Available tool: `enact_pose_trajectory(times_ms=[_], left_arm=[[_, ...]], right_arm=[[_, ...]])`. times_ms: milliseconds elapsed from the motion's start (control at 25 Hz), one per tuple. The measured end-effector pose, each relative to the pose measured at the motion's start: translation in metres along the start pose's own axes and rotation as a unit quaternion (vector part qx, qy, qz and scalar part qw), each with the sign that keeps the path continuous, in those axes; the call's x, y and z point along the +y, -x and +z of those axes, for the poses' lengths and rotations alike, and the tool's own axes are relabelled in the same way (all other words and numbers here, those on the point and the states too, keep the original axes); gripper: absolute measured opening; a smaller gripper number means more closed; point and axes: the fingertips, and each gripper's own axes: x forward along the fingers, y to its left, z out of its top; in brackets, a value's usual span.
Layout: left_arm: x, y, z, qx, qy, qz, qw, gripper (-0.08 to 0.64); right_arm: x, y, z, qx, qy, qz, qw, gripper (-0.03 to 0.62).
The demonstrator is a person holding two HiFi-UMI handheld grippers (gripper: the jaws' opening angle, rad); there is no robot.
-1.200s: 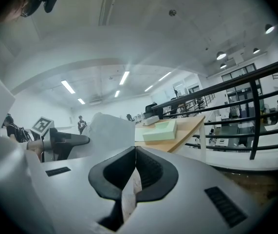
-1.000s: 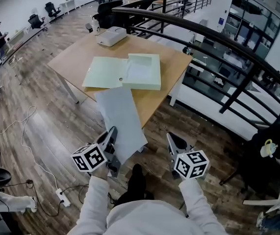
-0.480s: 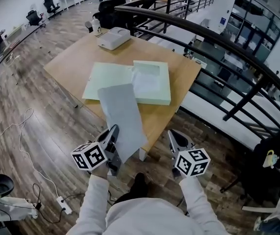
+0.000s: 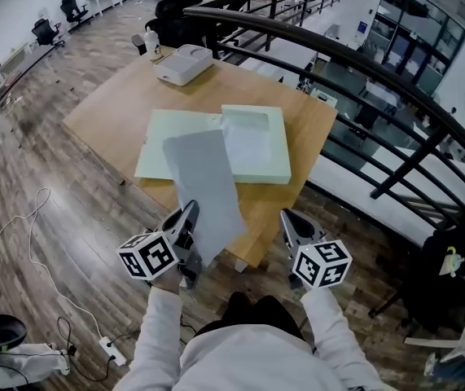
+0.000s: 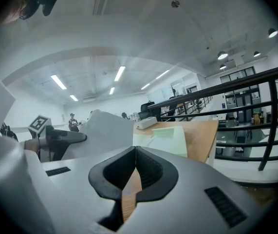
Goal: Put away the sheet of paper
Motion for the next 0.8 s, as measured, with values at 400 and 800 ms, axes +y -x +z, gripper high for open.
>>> enact_pose_trajectory(times_ms=[400,800], left_arm=[[0.021,-0.033,0.026,-0.008,0.002,0.004,1.0000,0.017],[0.028,-0.089,0.073,-0.023,-0.013,0.010,0.9996,0.017]], right_arm=[[-0.024,-0.041,0.021,-0.003,0.002,-0.002,1.000,0.028],[-0.060,-0.099,0.053,-0.003,0.006,0.017,1.000,0.028]])
